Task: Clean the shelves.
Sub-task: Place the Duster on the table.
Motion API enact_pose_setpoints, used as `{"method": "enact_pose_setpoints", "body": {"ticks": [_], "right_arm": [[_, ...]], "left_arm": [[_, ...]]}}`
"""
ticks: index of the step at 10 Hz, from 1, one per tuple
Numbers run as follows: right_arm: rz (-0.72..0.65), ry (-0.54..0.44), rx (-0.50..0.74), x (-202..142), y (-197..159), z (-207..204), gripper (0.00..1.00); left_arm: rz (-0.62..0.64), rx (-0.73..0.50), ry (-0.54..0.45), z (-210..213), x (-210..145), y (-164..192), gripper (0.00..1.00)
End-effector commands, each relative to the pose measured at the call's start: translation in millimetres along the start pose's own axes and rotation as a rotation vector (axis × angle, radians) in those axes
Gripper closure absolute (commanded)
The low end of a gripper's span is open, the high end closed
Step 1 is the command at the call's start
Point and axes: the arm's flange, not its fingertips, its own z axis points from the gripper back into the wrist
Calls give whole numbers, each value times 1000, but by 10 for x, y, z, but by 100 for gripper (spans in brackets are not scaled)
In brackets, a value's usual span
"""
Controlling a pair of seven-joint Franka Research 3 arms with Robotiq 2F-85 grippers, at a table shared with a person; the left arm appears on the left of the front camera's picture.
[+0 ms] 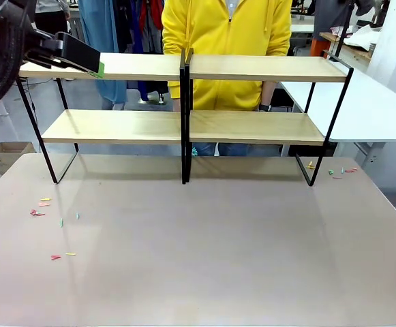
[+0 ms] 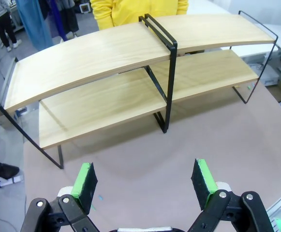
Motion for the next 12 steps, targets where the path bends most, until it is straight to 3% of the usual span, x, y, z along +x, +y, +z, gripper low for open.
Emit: {"method": "enact_pose_setpoints", "body": {"ticks": [1, 5, 6, 7, 8, 10, 11, 12], "right_arm": [[9, -21, 18, 33, 9, 31, 88], [0, 0, 0, 0, 0, 0, 88], [145, 307, 209, 223, -50, -584, 88], [315, 422, 403, 278, 86, -1020, 88], [356, 517, 490, 251, 118, -1351, 88], [269, 771, 529, -38, -56, -2183, 88], [254, 838, 515, -244, -137, -2623, 88], [243, 820, 531, -457, -219, -3023, 88]], "left_arm": [[2, 3, -1, 2, -29, 12, 0], [0, 0, 0, 0, 0, 0, 0], [-48, -468, 181, -78, 62, 12, 0], [14, -571, 303, -241, -43, 136, 0], [75, -482, 381, -455, -211, 298, 0], [198, -603, 565, -829, -845, 736, 0], [344, -746, 621, -1003, -1204, 926, 0], [489, -873, 594, -1147, -1614, 1161, 0]]}}
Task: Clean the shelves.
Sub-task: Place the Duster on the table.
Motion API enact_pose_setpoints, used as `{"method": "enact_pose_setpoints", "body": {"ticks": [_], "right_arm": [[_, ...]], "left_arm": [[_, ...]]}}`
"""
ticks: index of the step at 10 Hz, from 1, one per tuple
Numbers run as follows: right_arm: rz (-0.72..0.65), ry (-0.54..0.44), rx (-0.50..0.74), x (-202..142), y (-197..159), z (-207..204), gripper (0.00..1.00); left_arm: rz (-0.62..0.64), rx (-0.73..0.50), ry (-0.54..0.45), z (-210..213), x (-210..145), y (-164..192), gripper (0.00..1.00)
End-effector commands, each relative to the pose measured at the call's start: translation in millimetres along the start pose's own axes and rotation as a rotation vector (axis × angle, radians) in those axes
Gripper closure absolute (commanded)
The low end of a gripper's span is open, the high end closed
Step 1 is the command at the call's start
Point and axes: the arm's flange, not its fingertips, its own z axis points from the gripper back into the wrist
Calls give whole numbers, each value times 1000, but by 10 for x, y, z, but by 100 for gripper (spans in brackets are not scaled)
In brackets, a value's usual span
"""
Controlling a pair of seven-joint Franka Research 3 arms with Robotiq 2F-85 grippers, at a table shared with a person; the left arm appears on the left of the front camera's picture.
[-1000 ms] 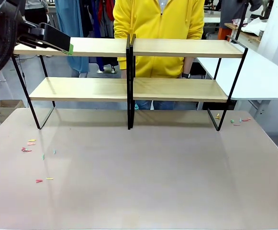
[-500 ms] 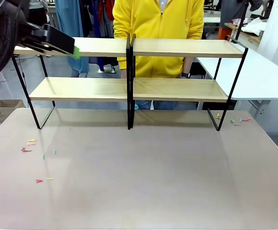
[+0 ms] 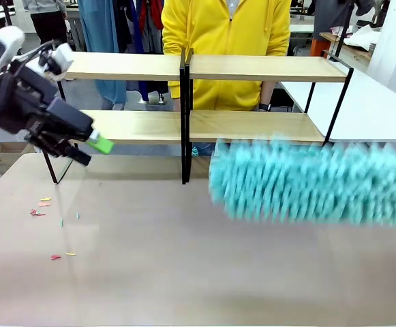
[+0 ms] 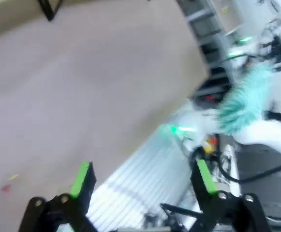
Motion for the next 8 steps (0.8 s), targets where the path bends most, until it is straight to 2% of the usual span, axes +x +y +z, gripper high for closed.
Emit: {"method": "enact_pose_setpoints", "body": {"ticks": [1, 2, 3, 4, 5, 6, 7, 8], "right_arm": [[-6, 38, -64, -114, -467, -363, 88], [-26, 24, -119, -191, -577, -403, 88], [-62, 17, -188, -318, -521, -160, 88], [-38, 52, -46, -87, -541, -461, 88], [-38, 52, -46, -87, -541, -461, 88], [-38, 52, -46, -87, -541, -461, 88], [-53, 45, -90, -175, -632, -452, 88], [-56, 79, -238, -53, -898, -540, 88]], "left_arm": [[188, -177, -52, -152, -773, 853, 0], [270, -262, -131, -165, -998, 1149, 0], [312, -288, -256, -91, -1157, 1352, 0], [383, -228, -481, -35, -1362, 1505, 0], [387, -162, -601, 3, -1563, 1585, 0], [457, -76, -608, 13, -1629, 1652, 0], [412, -235, -450, 718, -499, 2149, 0], [412, -235, -450, 718, -499, 2149, 0]]}}
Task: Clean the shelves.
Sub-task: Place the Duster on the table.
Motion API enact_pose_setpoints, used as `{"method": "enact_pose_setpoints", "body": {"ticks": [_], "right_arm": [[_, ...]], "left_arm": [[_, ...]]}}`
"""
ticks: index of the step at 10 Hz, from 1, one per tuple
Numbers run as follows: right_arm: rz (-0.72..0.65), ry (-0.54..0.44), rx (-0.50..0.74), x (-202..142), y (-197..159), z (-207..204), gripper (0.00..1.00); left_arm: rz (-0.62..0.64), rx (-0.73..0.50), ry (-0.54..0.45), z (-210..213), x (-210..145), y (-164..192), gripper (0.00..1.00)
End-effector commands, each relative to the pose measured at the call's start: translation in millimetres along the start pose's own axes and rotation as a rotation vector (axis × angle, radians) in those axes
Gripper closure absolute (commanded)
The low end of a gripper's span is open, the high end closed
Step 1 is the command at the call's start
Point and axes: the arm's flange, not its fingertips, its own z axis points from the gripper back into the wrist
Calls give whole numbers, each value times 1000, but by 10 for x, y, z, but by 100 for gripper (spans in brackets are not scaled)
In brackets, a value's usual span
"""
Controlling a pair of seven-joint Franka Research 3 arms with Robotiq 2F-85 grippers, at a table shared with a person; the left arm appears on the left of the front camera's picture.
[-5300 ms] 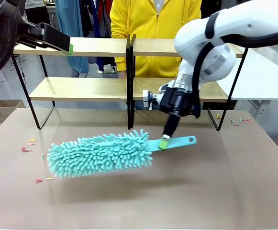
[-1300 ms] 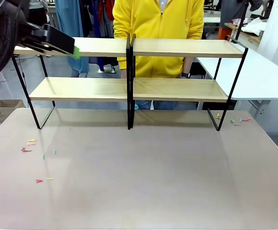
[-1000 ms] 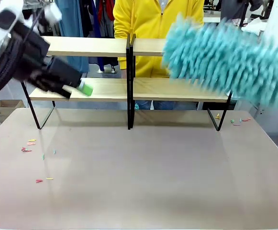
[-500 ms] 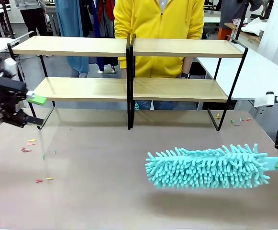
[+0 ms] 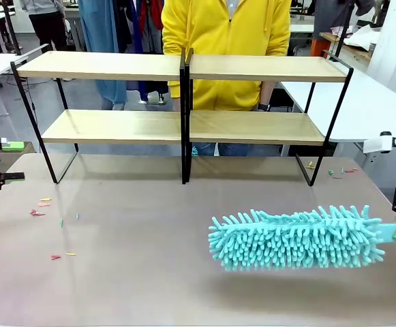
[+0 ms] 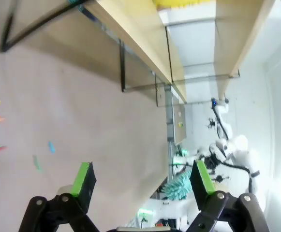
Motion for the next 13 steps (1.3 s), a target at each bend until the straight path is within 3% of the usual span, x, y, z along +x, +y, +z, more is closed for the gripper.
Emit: {"method": "enact_pose_setpoints", "body": {"ticks": [1, 4, 8, 9, 10, 11, 12, 13], "right_arm": [[10, 2, -188, 189, -368, -156, 88], [-76, -38, -379, 250, -618, -218, 88], [-19, -31, -267, 218, -730, -199, 88], [-27, -14, -267, 223, -761, -197, 28], [-46, -4, -284, 168, -789, -141, 28], [-57, -7, -302, 104, -794, -51, 0], [-58, -32, -309, 46, -781, 69, 24], [-60, -55, -256, 3, -800, 219, 0]], "left_arm": [[-8, -41, 70, -92, -35, -222, 0], [-8, -41, 70, -92, -35, -222, 0], [-8, -41, 70, -92, -35, -222, 0], [-8, -41, 70, -92, -35, -222, 0], [-8, -41, 70, -92, -35, -222, 0], [-8, -41, 70, -92, -35, -222, 0], [-8, -41, 70, -92, -35, -222, 0], [-8, -41, 70, -92, -35, -222, 0]]}}
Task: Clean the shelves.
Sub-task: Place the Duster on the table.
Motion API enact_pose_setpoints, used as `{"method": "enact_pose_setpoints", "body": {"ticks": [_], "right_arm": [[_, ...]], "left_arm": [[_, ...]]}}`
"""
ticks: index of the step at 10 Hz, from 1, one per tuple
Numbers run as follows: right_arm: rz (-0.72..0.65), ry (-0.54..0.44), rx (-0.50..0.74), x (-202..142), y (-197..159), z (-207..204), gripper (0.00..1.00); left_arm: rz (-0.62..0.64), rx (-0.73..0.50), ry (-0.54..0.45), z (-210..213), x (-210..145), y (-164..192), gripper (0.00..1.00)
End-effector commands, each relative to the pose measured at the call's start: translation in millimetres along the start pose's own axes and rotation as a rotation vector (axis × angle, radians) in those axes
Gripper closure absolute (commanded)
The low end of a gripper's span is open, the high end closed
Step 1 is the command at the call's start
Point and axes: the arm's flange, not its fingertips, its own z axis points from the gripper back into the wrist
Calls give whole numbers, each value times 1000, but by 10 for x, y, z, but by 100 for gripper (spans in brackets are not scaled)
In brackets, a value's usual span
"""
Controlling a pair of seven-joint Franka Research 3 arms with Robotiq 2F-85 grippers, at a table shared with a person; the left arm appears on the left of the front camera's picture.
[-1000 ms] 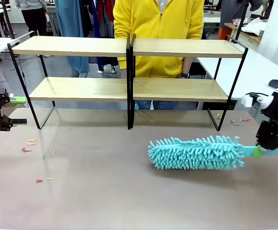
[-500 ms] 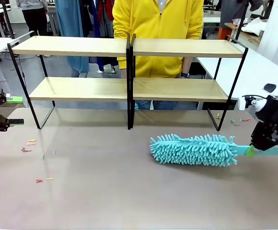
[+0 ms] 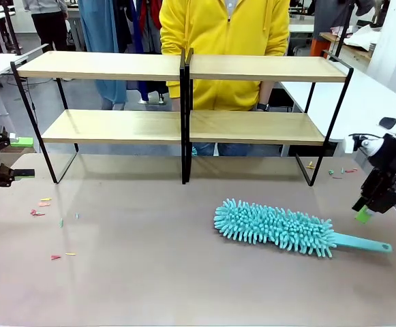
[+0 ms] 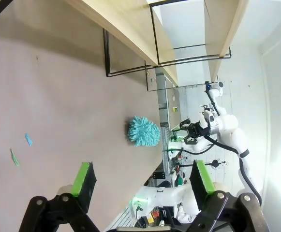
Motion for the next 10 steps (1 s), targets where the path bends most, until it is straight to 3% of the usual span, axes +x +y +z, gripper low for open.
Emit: {"method": "enact_pose_setpoints", "body": {"ticks": [1, 3, 5, 6, 7, 8, 10], "right_arm": [[6, -92, 94, -58, -90, 308, 0], [-120, -347, 258, -24, 143, 405, 0], [-254, -462, 443, -172, 387, 285, 0], [-356, -527, 596, -215, 441, 230, 0], [-334, -646, 600, -135, 499, 177, 0], [-413, -619, 652, -42, 525, 73, 0], [-650, -516, 642, -9, 388, -121, 0]], "left_arm": [[7, -10, 8, 21, 8, -40, 0], [7, -10, 8, 21, 8, -40, 0], [7, -10, 8, 21, 8, -40, 0], [7, -10, 8, 21, 8, -40, 0], [7, -10, 8, 21, 8, -40, 0], [7, -10, 8, 21, 8, -40, 0], [7, -10, 8, 21, 8, -40, 0]]}}
